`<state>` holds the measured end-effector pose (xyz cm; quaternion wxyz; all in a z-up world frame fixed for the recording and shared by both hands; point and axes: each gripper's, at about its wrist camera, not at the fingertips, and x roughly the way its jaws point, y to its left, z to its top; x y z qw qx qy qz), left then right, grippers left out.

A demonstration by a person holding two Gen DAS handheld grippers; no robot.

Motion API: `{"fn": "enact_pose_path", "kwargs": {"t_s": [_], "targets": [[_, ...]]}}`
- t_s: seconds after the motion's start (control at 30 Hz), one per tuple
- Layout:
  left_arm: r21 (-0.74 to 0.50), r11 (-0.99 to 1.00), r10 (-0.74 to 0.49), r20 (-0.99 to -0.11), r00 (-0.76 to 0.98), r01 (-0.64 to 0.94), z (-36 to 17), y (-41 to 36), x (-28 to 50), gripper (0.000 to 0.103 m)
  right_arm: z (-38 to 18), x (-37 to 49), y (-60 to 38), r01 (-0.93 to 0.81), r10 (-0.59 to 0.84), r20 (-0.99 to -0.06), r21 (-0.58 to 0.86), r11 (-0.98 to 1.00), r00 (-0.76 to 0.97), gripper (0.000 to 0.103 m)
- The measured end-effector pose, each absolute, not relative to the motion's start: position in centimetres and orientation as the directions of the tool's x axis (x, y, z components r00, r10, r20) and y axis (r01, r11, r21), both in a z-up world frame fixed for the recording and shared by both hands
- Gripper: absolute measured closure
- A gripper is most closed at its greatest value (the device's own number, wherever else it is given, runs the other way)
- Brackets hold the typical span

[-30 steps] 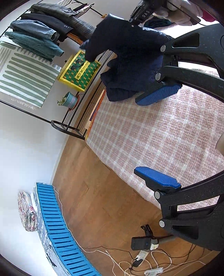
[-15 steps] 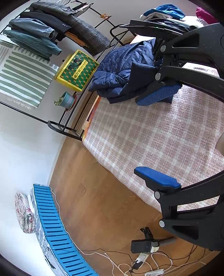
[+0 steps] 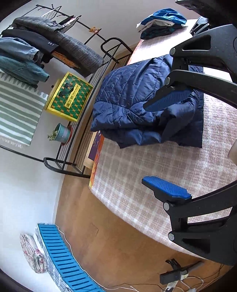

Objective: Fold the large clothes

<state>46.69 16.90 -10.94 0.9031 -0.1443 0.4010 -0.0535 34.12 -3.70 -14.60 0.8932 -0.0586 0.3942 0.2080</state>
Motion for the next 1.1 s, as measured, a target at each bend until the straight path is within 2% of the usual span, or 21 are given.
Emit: {"fn": "enact_pose_path", "kwargs": {"t_s": [0.13, 0.23, 0.37, 0.4, 0.43, 0.53, 0.6, 0.67, 0.77, 0.83, 0.93, 1.0, 1.03, 1.1], "targets": [[-0.307, 0.951, -0.254, -0.729, 0.636, 0.028, -12.0, 14.4, 48.6, 0.027, -16.1, 33.6, -8.0, -0.328, 0.232, -0.761, 0.026, 0.944, 0.606, 0.035], [-0.295, 0.955, -0.258, -0.76, 0.597, 0.036, -13.8, 13.2, 49.9, 0.027, -16.9, 34.1, -8.3, -0.335, 0.203, -0.773, -0.013, 0.942, 0.601, 0.035], [-0.249, 0.968, -0.215, -0.842, 0.495, -0.003, -18.9, 13.0, 51.1, 0.027, -18.0, 35.1, -6.6, -0.379, 0.193, -0.783, -0.059, 0.923, 0.591, 0.037], [-0.252, 0.968, -0.218, -0.861, 0.459, -0.015, -20.5, 13.2, 51.2, 0.027, -18.5, 35.3, -6.1, -0.389, 0.19, -0.786, -0.069, 0.919, 0.588, 0.044], [-0.264, 0.964, -0.224, -0.867, 0.446, -0.029, -21.6, 13.5, 50.9, 0.027, -18.9, 35.5, -5.8, -0.382, 0.158, -0.787, -0.106, 0.918, 0.597, 0.07], [-0.288, 0.956, -0.233, -0.862, 0.45, -0.057, -22.4, 14.4, 50.3, 0.026, -19.0, 35.3, -5.9, -0.384, 0.164, -0.786, -0.099, 0.918, 0.595, 0.085], [-0.264, 0.963, -0.214, -0.866, 0.452, -0.05, -22.1, 14.2, 50.2, 0.026, -18.7, 34.5, -6.3, -0.374, 0.178, -0.778, -0.078, 0.924, 0.602, 0.095], [-0.214, 0.976, -0.178, -0.874, 0.451, -0.03, -21.5, 13.8, 50.0, 0.026, -18.5, 33.0, -6.0, -0.388, 0.164, -0.771, -0.115, 0.915, 0.616, 0.103], [-0.172, 0.985, -0.146, -0.865, 0.481, -0.01, -19.6, 13.5, 49.5, 0.026, -18.6, 32.1, -6.6, -0.387, 0.157, -0.764, -0.131, 0.913, 0.626, 0.103], [-0.178, 0.984, -0.148, -0.843, 0.518, -0.007, -17.7, 13.3, 48.7, 0.026, -18.1, 32.1, -7.8, -0.389, 0.217, -0.763, -0.049, 0.92, 0.609, 0.103], [-0.225, 0.973, -0.216, -0.81, 0.545, 0.051, -15.1, 11.7, 46.8, 0.026, -17.3, 32.1, -9.7, -0.416, 0.351, -0.748, 0.111, 0.903, 0.563, 0.103], [-0.206, 0.971, -0.237, -0.795, 0.559, 0.118, -13.8, 9.5, 45.5, 0.026, -16.8, 32.3, -11.6, -0.384, 0.378, -0.726, 0.168, 0.908, 0.575, 0.082], [-0.191, 0.97, -0.242, -0.789, 0.565, 0.15, -13.2, 8.3, 45.1, 0.026, -16.7, 32.8, -12.9, -0.363, 0.398, -0.712, 0.211, 0.907, 0.579, 0.064], [-0.183, 0.957, -0.282, -0.778, 0.561, 0.226, -12.2, 5.5, 44.2, 0.026, -16.6, 34.1, -15.5, -0.301, 0.42, -0.689, 0.295, 0.907, 0.59, 0.063]]}}
